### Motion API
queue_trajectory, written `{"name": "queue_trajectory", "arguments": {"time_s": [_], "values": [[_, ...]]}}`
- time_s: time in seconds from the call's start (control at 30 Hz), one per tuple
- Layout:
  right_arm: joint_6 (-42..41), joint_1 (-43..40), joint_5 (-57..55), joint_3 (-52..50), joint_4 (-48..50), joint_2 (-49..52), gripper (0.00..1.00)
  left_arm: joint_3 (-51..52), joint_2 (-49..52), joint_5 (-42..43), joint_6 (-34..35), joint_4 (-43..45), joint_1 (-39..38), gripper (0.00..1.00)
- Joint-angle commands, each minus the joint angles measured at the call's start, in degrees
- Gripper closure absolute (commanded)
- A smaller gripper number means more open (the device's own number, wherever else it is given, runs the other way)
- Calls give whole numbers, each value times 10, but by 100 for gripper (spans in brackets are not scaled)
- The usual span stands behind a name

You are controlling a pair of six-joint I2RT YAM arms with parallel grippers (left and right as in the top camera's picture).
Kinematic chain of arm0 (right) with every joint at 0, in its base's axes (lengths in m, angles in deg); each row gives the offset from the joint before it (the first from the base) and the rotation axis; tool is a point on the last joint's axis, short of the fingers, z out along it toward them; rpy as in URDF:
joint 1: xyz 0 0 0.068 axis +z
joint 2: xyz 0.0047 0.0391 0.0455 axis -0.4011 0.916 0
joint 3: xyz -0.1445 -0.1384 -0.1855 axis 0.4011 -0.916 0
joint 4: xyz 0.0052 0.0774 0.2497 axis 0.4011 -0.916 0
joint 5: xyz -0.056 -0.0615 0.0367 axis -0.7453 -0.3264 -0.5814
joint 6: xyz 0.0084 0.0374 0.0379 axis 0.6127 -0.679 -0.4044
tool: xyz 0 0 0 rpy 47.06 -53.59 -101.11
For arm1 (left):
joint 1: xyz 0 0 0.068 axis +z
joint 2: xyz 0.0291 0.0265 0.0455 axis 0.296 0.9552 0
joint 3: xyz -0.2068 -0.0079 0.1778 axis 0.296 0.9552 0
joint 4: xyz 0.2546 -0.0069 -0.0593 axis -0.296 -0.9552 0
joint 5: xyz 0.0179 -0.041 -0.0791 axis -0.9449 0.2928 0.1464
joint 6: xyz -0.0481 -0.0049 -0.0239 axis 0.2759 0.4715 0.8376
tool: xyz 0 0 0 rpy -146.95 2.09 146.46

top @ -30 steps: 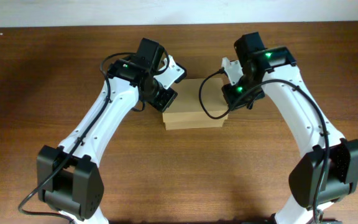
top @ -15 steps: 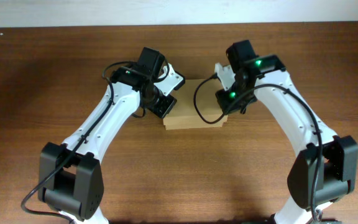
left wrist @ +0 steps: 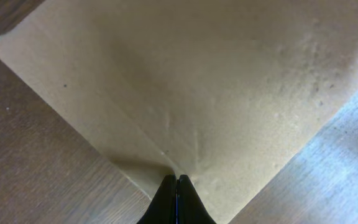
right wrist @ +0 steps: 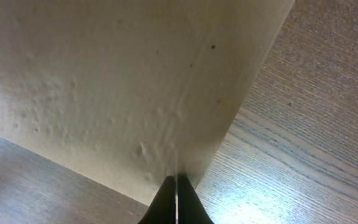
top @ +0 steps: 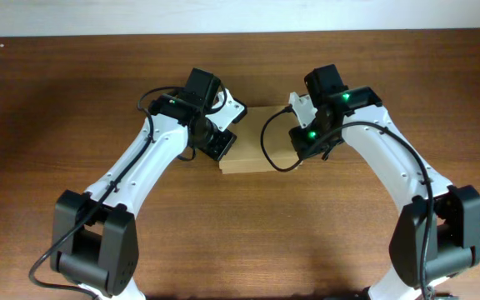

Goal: Pack container

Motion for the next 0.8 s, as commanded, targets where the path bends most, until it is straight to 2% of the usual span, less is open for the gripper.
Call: {"name": "queue_trajectory", "arguments": {"time_s": [0.0, 0.17, 0.27, 0.4, 0.5, 0.77], "values": [[1, 2, 11, 55, -17, 17, 96, -25, -12, -40, 10, -2, 1, 98], [13, -16, -14, 190, -93, 17, 96, -100, -13, -87, 19, -21, 1, 98], [13, -33, -14, 263, -122, 17, 96, -148, -13, -155, 19, -24, 1, 98], [13, -68, -37, 335, -132, 17, 96, -207, -13, -227, 18, -24, 12, 92], [13, -109, -52, 358, -133, 17, 96, -237, -13, -263, 18, -25, 41, 88], [28, -220, -51, 360, -134, 17, 96, -249, -12, -246, 17, -43, 173, 85]]}}
